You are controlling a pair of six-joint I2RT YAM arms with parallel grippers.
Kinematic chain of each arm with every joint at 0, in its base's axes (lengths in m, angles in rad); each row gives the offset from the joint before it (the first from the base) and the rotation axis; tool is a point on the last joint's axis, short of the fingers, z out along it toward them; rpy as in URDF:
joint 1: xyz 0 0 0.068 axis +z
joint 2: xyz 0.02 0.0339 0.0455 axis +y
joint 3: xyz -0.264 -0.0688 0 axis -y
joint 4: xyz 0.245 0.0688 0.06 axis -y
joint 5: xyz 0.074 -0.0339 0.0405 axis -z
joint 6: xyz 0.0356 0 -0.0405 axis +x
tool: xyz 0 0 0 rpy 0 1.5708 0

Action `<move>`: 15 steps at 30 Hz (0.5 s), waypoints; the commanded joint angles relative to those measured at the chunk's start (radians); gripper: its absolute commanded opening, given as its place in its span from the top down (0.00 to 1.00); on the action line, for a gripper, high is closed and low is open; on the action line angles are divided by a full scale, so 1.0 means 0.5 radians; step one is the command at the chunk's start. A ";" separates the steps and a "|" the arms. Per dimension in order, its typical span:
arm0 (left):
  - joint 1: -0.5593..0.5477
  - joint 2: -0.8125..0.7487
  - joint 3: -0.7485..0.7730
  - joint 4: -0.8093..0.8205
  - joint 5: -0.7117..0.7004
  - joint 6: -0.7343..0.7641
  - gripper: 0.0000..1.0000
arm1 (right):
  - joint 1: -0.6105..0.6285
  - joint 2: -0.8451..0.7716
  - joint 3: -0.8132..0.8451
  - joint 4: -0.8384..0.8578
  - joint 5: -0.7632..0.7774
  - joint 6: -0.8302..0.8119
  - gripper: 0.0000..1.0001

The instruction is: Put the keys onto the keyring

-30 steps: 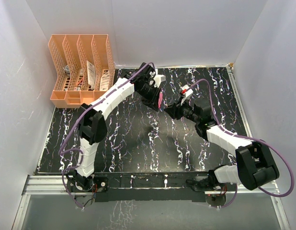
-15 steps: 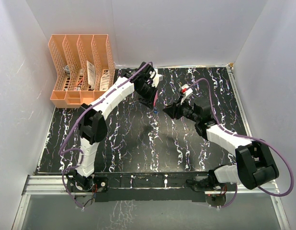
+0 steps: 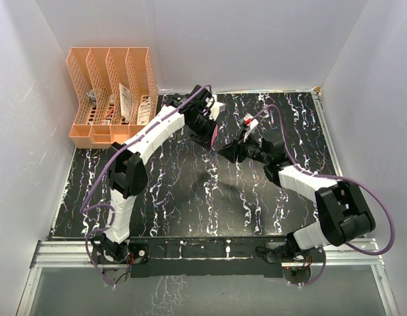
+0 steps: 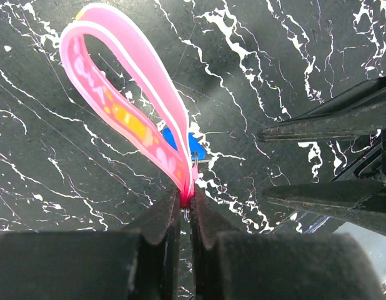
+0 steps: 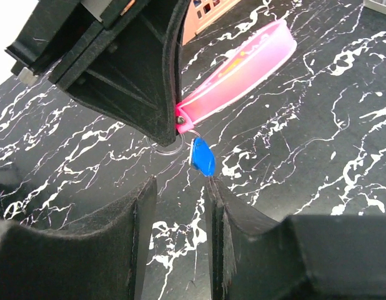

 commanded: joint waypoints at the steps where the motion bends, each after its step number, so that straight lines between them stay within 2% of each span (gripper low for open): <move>1: -0.009 -0.160 0.048 -0.076 0.056 0.076 1.00 | 0.015 0.014 0.121 0.183 -0.102 0.009 0.65; 8: -0.009 -0.228 -0.048 -0.033 0.149 0.171 1.00 | 0.016 0.057 0.149 0.214 -0.117 0.042 0.64; 15: -0.009 -0.312 -0.139 0.008 0.146 0.212 1.00 | 0.002 0.214 0.251 0.315 -0.114 0.491 0.62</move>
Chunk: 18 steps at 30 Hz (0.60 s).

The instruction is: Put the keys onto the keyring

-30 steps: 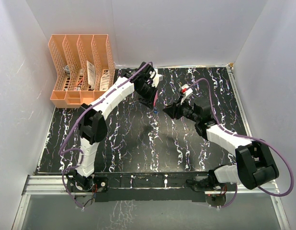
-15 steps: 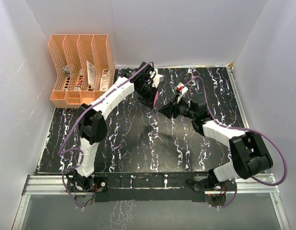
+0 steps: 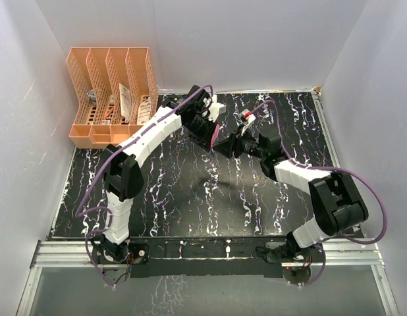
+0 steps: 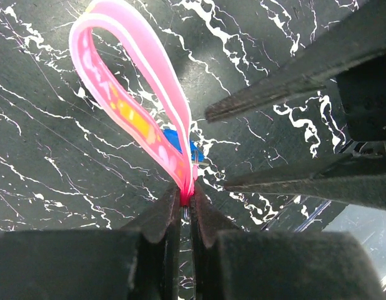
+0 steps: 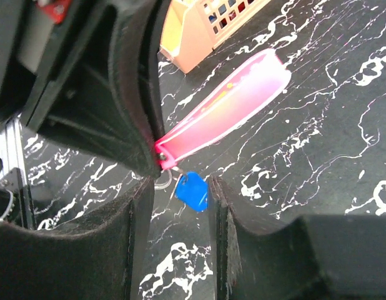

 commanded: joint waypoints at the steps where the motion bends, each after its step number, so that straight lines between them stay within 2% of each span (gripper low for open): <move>1: -0.009 -0.212 -0.061 0.016 0.042 0.052 1.00 | -0.009 0.086 0.159 0.184 -0.021 0.363 0.62; 5: -0.009 -0.232 -0.076 0.010 0.024 0.073 1.00 | -0.009 0.127 0.209 0.214 -0.012 0.620 0.62; 9: -0.009 -0.225 -0.075 -0.005 0.023 0.085 1.00 | -0.009 0.124 0.215 0.227 0.039 0.737 0.61; 14: -0.009 -0.216 -0.058 -0.021 0.010 0.091 1.00 | -0.009 0.126 0.225 0.187 0.038 0.756 0.61; 18: -0.009 -0.208 -0.034 -0.022 -0.036 0.043 1.00 | -0.008 -0.021 0.098 0.182 0.138 0.618 0.62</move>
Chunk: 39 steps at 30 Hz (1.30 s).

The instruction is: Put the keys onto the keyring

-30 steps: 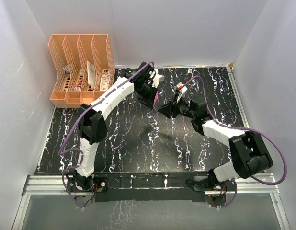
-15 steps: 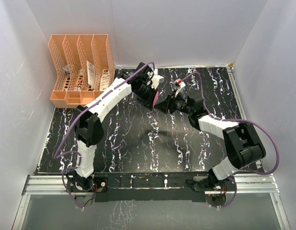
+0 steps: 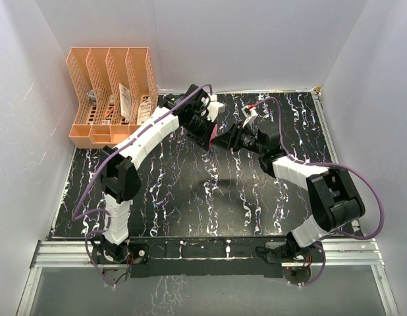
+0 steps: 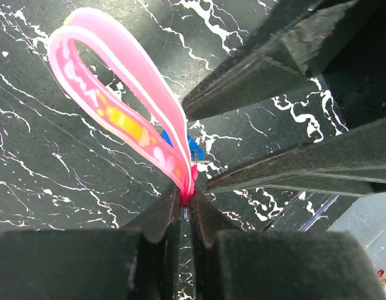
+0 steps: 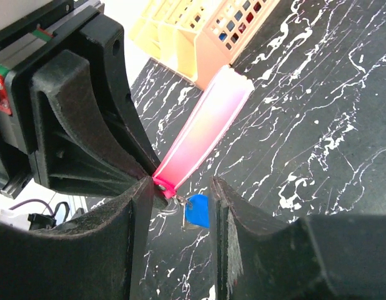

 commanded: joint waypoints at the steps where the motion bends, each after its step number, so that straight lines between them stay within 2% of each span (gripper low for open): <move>1: -0.009 -0.112 0.044 -0.035 -0.051 -0.058 1.00 | -0.004 -0.195 -0.070 0.098 0.102 -0.115 0.62; 8: -0.010 -0.036 0.132 0.045 -0.193 -0.315 1.00 | 0.095 -0.501 -0.239 -0.089 0.344 -0.592 0.62; 15: -0.011 0.038 0.163 0.167 -0.261 -0.525 1.00 | 0.280 -0.575 -0.218 -0.320 0.644 -0.968 0.64; 24: -0.031 -0.017 0.118 0.293 -0.322 -0.671 1.00 | 0.472 -0.735 -0.452 -0.019 0.923 -1.271 0.64; 30: -0.059 -0.172 -0.133 0.516 -0.434 -0.817 1.00 | 0.540 -0.690 -0.566 0.217 1.034 -1.451 0.61; 34: -0.062 -0.331 -0.403 0.741 -0.561 -1.013 1.00 | 0.548 -0.682 -0.552 0.184 1.043 -1.571 0.60; 39: -0.064 -0.370 -0.400 0.698 -0.766 -1.181 1.00 | 0.547 -0.679 -0.482 0.046 1.015 -1.659 0.62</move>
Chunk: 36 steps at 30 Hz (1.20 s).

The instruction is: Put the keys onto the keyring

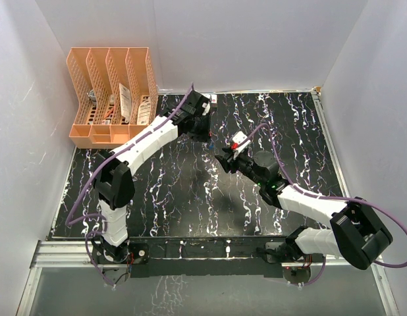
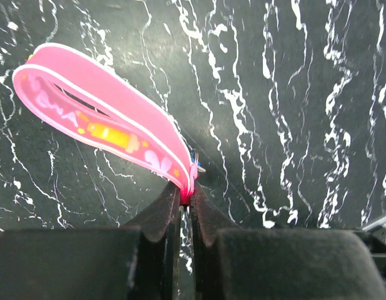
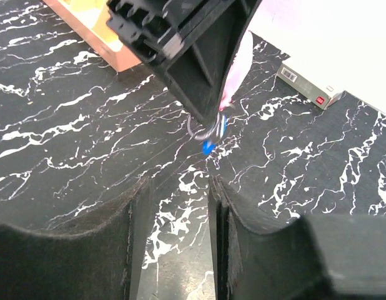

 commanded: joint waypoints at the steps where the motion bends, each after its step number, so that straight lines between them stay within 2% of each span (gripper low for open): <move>1: -0.004 -0.186 0.040 0.054 -0.225 -0.238 1.00 | 0.007 -0.006 0.096 0.034 0.015 -0.160 0.64; 5: -0.006 -0.202 0.079 0.003 -0.294 -0.449 1.00 | 0.003 -0.033 0.039 0.133 -0.014 -0.201 0.68; 12: -0.005 -0.219 0.120 0.001 -0.269 -0.801 1.00 | 0.003 -0.038 -0.082 0.393 -0.003 -0.277 0.64; 17: -0.003 -0.144 0.252 -0.132 -0.174 -1.057 1.00 | 0.004 0.072 -0.089 0.555 -0.052 -0.292 0.64; 21: -0.004 -0.126 0.292 -0.177 -0.117 -1.169 1.00 | -0.002 0.179 -0.184 0.906 -0.186 -0.420 0.66; 28: -0.003 -0.135 0.282 -0.241 -0.060 -1.283 1.00 | -0.003 0.328 -0.264 1.335 -0.218 -0.540 0.67; 36: -0.005 -0.200 0.135 -0.201 -0.025 -1.314 1.00 | -0.003 0.397 -0.266 1.492 -0.182 -0.632 0.69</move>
